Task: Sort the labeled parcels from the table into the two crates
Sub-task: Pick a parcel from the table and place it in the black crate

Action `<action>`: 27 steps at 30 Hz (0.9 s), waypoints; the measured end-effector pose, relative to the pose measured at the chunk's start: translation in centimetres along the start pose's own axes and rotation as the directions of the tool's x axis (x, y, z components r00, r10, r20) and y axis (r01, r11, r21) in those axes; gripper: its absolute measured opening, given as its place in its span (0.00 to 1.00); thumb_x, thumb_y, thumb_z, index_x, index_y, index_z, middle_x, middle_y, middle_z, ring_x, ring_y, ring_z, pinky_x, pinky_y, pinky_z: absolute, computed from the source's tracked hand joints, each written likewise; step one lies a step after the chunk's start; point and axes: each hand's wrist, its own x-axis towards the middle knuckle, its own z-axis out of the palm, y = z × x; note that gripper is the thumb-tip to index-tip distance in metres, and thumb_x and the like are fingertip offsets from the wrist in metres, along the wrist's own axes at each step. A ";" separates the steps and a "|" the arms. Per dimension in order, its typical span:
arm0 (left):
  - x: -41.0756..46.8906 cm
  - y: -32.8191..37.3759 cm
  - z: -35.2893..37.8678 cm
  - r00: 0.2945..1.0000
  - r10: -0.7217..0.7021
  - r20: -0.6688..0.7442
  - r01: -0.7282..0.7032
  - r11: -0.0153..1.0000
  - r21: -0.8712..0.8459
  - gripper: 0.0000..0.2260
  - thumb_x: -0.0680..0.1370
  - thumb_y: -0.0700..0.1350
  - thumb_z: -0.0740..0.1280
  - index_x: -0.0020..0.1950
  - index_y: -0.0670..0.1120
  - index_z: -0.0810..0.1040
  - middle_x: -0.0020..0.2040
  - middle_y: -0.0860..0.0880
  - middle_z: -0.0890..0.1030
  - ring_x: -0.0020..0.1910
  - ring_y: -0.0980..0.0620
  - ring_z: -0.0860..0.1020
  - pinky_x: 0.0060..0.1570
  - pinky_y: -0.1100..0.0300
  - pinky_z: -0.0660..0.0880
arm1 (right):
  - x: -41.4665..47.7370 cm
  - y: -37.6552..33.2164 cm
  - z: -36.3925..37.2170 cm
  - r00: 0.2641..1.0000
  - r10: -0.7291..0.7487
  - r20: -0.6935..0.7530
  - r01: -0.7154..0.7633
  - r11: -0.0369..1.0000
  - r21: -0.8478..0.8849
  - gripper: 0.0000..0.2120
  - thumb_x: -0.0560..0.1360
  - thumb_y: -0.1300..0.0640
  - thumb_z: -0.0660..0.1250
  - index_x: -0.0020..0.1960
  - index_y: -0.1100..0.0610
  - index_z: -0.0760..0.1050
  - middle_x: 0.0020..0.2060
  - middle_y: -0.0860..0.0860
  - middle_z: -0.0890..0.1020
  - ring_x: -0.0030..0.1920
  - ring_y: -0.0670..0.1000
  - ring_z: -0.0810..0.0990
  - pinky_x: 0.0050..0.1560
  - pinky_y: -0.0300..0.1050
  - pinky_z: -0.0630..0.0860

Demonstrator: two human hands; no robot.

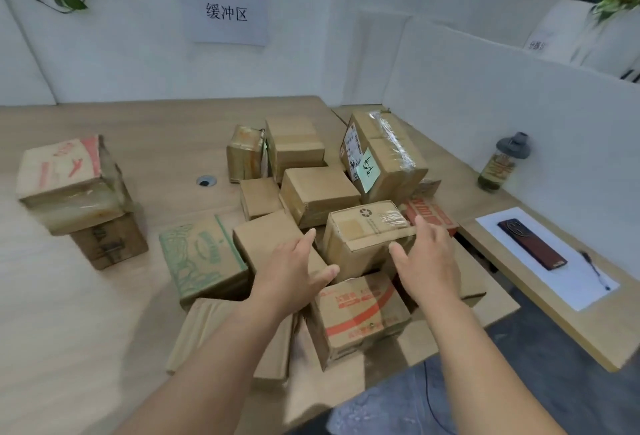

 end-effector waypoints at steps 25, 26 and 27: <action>5.6 8.0 -3.7 0.949 -0.249 -0.192 0.076 0.773 -0.630 0.30 0.78 0.46 0.63 0.78 0.53 0.55 0.57 0.53 0.75 0.52 0.54 0.76 0.47 0.55 0.78 | 9.7 1.2 -6.2 0.948 -0.285 0.145 0.110 0.716 0.689 0.22 0.81 0.42 0.57 0.63 0.57 0.75 0.55 0.47 0.79 0.55 0.49 0.76 0.47 0.38 0.71; 5.5 7.9 -3.9 0.949 -0.252 -0.189 0.082 0.776 -0.625 0.33 0.76 0.45 0.65 0.78 0.53 0.53 0.57 0.51 0.74 0.53 0.51 0.76 0.50 0.53 0.77 | 9.7 1.2 -6.2 0.940 -0.303 0.158 0.108 0.702 0.704 0.21 0.80 0.42 0.57 0.63 0.55 0.76 0.53 0.45 0.79 0.56 0.48 0.76 0.47 0.37 0.70; 5.2 7.8 -4.0 0.952 -0.246 -0.183 0.087 0.789 -0.608 0.35 0.74 0.45 0.65 0.78 0.54 0.53 0.58 0.50 0.72 0.55 0.50 0.75 0.51 0.54 0.77 | 9.8 1.3 -5.9 0.933 -0.313 0.178 0.095 0.691 0.717 0.21 0.80 0.41 0.58 0.64 0.53 0.75 0.55 0.44 0.79 0.59 0.48 0.75 0.52 0.39 0.72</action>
